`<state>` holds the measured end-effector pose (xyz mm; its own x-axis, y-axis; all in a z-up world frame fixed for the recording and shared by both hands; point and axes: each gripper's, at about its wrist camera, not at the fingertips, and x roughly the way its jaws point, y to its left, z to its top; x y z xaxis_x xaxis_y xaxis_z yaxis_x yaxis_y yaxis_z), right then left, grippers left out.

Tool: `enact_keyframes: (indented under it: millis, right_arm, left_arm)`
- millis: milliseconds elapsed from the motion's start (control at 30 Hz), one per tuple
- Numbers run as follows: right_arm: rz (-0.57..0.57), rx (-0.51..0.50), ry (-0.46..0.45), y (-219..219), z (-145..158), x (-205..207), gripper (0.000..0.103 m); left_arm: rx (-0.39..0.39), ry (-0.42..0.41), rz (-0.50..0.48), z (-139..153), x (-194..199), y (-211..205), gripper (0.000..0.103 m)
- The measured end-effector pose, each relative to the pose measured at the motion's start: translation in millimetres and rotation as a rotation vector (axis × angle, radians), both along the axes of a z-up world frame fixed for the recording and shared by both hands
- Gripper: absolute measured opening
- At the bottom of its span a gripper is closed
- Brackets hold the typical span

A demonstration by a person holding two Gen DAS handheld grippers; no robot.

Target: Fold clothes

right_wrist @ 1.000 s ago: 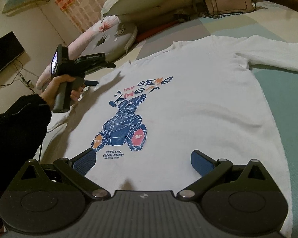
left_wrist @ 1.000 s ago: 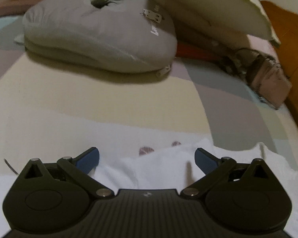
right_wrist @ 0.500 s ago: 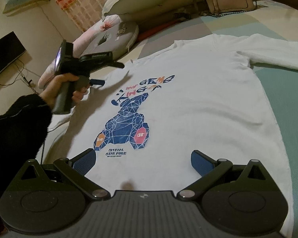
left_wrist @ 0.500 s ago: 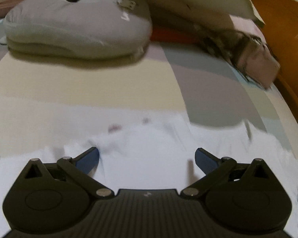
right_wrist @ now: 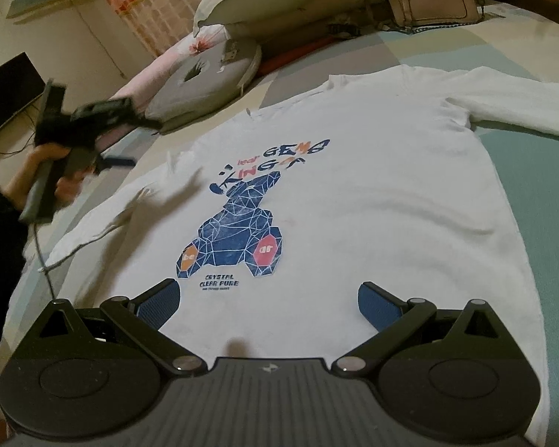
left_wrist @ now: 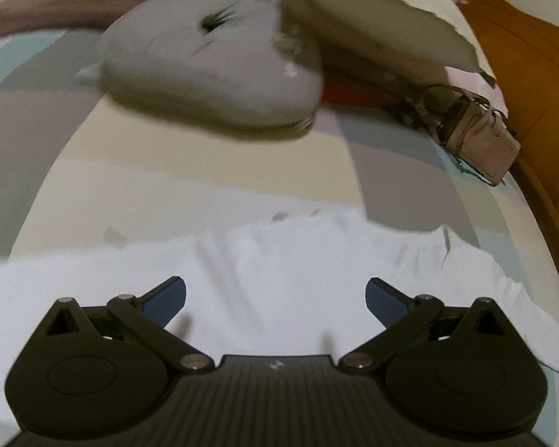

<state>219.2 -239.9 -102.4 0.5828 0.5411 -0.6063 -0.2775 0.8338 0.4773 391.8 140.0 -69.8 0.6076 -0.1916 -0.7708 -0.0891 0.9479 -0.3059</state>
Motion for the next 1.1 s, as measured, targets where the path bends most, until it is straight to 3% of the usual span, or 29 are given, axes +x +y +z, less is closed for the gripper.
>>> enact_keyframes:
  millis: [133,233,267,333,400,500,667,833,967,1100]
  right_arm:
    - [0.000,-0.017,0.001,3,-1,0,0.103]
    - [-0.003,-0.035,-0.003,6,-2,1,0.103]
    - [-0.003,-0.036,-0.004,6,-2,1,0.103]
    - [-0.007,-0.034,-0.002,6,-3,2,0.103]
    - [-0.007,-0.031,-0.001,5,-4,3,0.103]
    - [-0.005,-0.032,-0.003,5,-3,2,0.103]
    - [-0.005,-0.037,-0.004,6,-3,2,0.103]
    - [-0.004,-0.036,-0.003,5,-3,3,0.103]
    - [-0.005,-0.029,0.002,4,-3,2,0.103]
    - [-0.009,-0.021,0.006,2,-2,2,0.103]
  left_arm:
    - [-0.039,0.003,0.015,-22,-22,12,0.102]
    - [-0.065,0.049,0.052,-43,-33,23,0.101]
    - [-0.072,0.024,0.045,-46,-40,26,0.102]
    - [-0.066,-0.016,0.023,-48,-58,29,0.102]
    - [-0.010,-0.035,-0.018,-47,-74,28,0.102]
    - [0.021,-0.023,-0.032,-40,-81,29,0.102]
    - [-0.116,-0.046,-0.014,-20,-56,27,0.102]
    - [-0.255,-0.017,-0.068,-29,-27,9,0.102]
    - [-0.258,0.014,-0.027,-47,-26,15,0.101]
    - [-0.301,-0.011,0.037,-34,-42,46,0.101]
